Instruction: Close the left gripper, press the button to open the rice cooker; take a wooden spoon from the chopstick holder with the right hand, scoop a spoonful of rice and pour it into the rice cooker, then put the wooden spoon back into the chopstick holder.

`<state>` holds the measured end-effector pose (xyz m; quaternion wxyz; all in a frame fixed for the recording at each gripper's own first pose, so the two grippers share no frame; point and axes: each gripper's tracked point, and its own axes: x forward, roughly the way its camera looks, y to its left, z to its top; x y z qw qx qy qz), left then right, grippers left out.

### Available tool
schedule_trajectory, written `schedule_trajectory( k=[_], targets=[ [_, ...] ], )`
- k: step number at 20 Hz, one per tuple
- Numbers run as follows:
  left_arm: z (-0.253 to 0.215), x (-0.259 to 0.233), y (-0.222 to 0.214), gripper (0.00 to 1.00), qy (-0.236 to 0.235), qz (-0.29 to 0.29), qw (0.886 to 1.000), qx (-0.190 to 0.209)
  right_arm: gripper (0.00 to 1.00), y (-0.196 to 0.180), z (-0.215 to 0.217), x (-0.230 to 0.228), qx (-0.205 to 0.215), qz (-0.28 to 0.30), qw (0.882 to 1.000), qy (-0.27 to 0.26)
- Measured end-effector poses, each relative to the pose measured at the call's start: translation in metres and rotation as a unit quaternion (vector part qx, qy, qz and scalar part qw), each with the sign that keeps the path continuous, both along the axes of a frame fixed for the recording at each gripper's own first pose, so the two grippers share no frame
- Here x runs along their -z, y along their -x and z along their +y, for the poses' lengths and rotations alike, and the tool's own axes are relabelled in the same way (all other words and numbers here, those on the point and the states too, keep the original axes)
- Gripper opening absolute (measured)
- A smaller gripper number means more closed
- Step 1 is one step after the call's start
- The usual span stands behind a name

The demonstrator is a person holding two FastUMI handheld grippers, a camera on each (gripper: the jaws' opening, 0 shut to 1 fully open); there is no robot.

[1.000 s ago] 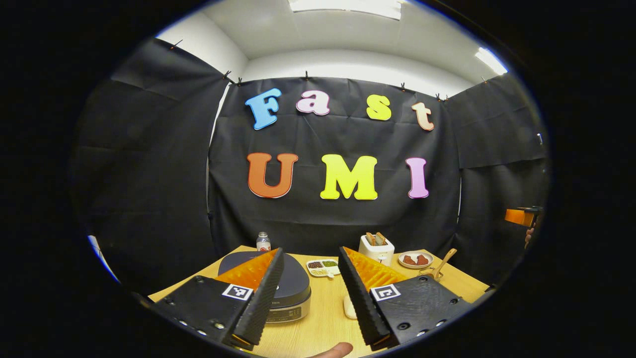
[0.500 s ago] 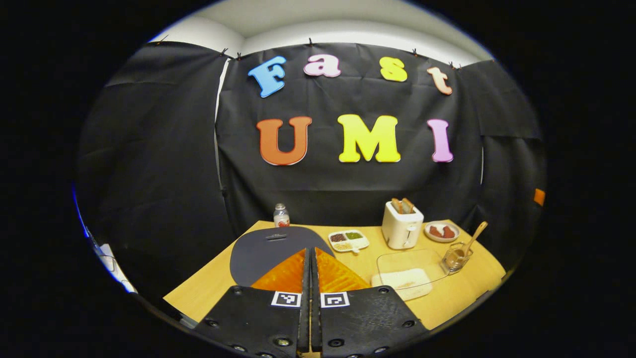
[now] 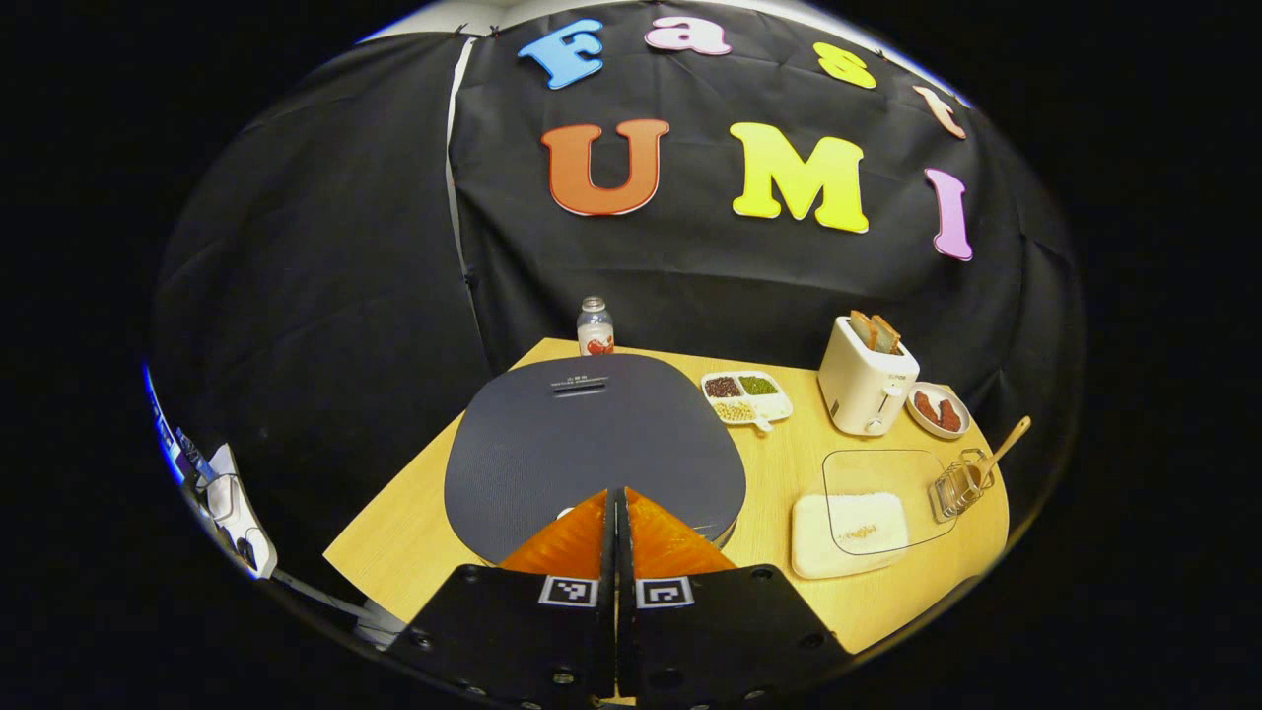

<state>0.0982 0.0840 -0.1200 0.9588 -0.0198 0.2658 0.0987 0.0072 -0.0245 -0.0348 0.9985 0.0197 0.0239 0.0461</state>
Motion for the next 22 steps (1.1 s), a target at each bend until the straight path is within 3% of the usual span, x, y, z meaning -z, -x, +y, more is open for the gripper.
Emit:
schedule_trajectory(
  k=[10,17,19,20,21,22],
  targets=[
    [0.006,0.021,0.0,0.01,-0.013,0.038,0.999,-0.023,0.98,-0.005,-0.017,0.024,-0.005,0.015,1.0,-0.014],
    [0.007,0.024,0.0,0.02,0.018,0.067,0.997,-0.043,1.0,0.001,-0.031,0.035,0.002,0.022,0.999,-0.027],
    [0.007,0.021,0.001,0.02,0.019,0.065,0.997,-0.04,1.0,0.003,-0.032,0.038,0.003,0.025,0.999,-0.025],
    [0.008,0.016,0.0,0.01,0.017,0.056,0.998,-0.037,0.95,0.005,-0.031,0.039,0.003,0.026,0.999,-0.022],
    [0.009,0.009,0.003,0.01,0.019,0.044,0.998,-0.046,1.0,0.006,-0.03,0.041,0.003,0.025,1.0,-0.019],
    [0.008,-0.003,0.004,0.01,0.018,0.023,0.998,-0.053,0.98,0.007,-0.029,0.042,0.003,0.024,1.0,-0.015]
  ],
)
